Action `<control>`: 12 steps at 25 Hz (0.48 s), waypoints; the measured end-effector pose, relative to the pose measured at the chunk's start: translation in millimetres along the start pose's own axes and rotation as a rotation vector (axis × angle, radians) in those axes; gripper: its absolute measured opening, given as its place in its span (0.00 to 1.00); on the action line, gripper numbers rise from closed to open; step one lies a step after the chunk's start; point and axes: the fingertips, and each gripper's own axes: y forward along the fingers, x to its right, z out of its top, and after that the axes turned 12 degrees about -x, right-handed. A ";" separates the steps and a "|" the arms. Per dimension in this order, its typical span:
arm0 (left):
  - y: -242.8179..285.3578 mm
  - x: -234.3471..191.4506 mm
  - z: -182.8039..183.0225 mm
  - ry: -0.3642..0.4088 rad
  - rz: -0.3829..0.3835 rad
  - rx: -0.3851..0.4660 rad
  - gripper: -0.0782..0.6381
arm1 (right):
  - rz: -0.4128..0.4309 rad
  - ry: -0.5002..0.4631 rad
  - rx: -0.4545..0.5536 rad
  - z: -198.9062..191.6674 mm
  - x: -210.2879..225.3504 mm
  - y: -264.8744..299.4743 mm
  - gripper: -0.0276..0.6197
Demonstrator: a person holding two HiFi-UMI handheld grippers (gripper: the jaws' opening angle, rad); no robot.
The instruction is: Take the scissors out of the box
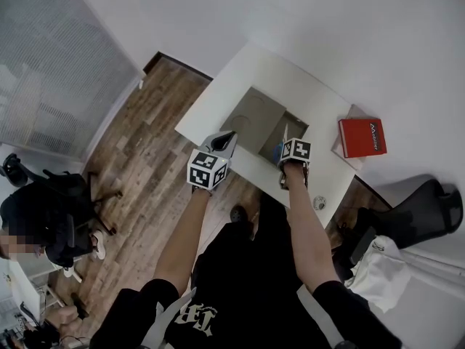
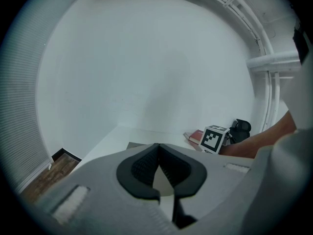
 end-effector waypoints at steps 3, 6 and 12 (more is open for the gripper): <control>-3.6 6.1 8.1 -0.010 0.014 0.024 0.11 | 0.029 -0.017 0.045 5.1 -0.4 -17.0 0.16; -7.1 11.3 14.5 -0.026 0.030 0.041 0.11 | 0.060 -0.040 0.090 8.1 -3.2 -32.9 0.16; -11.3 20.9 31.6 -0.050 0.059 0.073 0.11 | 0.094 -0.108 0.166 18.6 -10.9 -65.2 0.16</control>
